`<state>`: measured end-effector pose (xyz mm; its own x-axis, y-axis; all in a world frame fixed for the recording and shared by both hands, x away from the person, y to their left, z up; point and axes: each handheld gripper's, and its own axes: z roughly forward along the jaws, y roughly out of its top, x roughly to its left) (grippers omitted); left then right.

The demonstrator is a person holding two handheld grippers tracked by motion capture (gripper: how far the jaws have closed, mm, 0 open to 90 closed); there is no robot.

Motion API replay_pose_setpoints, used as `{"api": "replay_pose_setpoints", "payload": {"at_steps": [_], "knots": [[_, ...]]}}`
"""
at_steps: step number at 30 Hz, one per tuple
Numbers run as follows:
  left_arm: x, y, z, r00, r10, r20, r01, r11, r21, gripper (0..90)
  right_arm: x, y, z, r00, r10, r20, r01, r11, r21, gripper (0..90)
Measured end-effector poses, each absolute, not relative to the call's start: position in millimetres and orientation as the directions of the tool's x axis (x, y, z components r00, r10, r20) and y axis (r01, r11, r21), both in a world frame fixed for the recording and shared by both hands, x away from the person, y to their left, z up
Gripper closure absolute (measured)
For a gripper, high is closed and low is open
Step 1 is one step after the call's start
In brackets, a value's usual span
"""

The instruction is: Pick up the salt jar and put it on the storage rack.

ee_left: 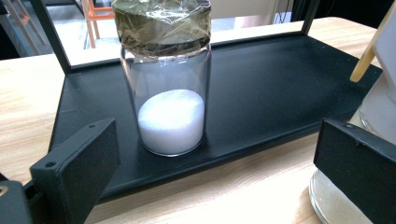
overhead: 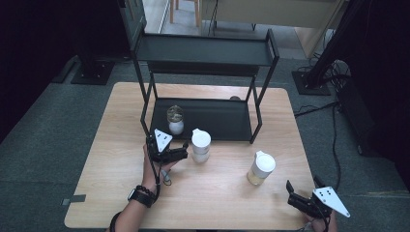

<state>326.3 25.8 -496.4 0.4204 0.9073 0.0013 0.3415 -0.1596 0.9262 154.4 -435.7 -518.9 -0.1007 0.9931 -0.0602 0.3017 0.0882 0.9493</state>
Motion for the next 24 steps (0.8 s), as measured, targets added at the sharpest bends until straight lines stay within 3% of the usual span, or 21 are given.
{"api": "replay_pose_setpoints", "payload": {"at_steps": [24], "knots": [[314.5, 45.6, -505.8, 0.408, 0.913, -0.020, 0.355, -0.139, 0.925, 1.8, 154.7, -435.0, -519.1, -0.098, 0.993, -0.066, 0.304, 0.093, 0.948, 0.1]]}}
